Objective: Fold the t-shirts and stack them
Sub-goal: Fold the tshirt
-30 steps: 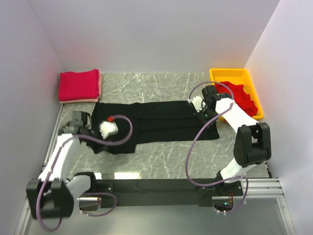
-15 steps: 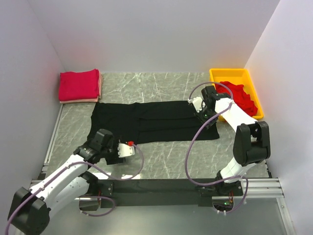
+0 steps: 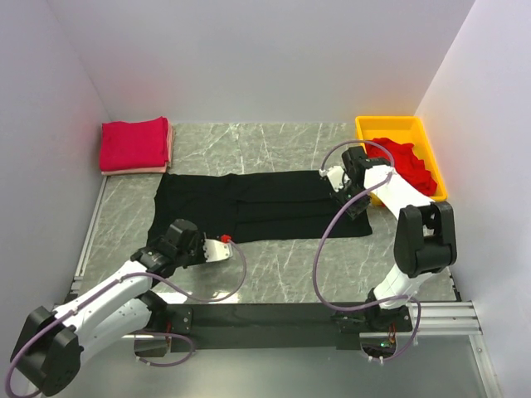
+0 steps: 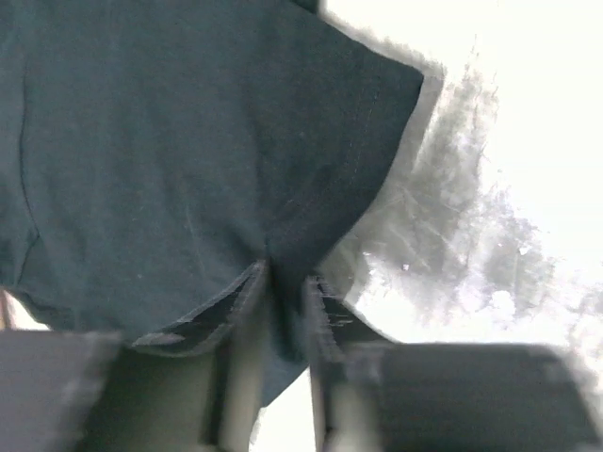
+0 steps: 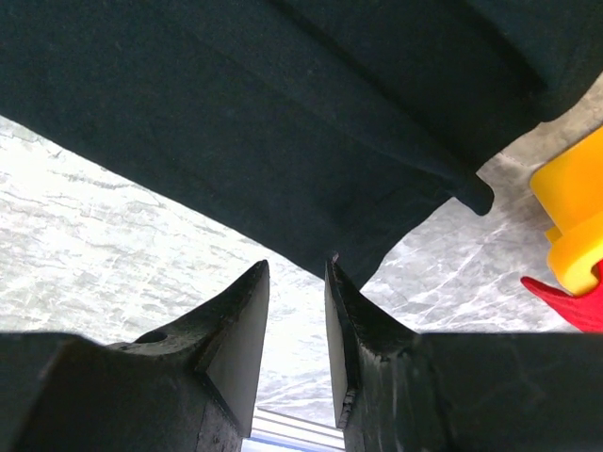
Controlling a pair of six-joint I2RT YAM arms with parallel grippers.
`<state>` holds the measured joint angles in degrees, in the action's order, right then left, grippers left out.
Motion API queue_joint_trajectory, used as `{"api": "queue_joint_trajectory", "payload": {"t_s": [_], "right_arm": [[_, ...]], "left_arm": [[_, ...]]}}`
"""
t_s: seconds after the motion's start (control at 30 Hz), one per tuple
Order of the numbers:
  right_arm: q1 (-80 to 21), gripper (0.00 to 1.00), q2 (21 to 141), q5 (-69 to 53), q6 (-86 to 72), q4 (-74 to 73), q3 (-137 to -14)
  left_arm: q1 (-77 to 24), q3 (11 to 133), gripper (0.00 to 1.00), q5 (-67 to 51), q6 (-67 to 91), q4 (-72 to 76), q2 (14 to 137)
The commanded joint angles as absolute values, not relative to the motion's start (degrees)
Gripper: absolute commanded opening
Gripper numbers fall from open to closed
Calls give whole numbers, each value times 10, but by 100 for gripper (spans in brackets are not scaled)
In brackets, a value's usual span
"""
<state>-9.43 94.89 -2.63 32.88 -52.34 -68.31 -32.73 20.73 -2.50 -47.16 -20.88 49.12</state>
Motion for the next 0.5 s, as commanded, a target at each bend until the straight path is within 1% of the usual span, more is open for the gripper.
{"api": "queue_joint_trajectory", "payload": {"t_s": [0.0,0.03,0.07,0.13,0.27,0.4,0.47], "right_arm": [[-89,37,956,-25,337,-531,-709],[-89,37,961,-26,338,-533,-712],[-88,37,964,-26,338,-533,-714],[-88,37,970,-27,340,-534,-721],[-89,37,983,-33,340,-537,-733],[-88,36,995,-35,340,-539,-749],[-88,37,999,-36,341,-542,-758]], "left_arm": [[-330,250,22,-39,-468,-232,460],[-330,263,16,-41,-465,-242,458],[-330,270,8,-45,-464,-247,458],[-327,296,1,-54,-458,-258,467],[-299,349,1,-78,-459,-258,517],[-224,417,1,-111,-482,-230,617],[-188,471,1,-121,-490,-222,660]]}}
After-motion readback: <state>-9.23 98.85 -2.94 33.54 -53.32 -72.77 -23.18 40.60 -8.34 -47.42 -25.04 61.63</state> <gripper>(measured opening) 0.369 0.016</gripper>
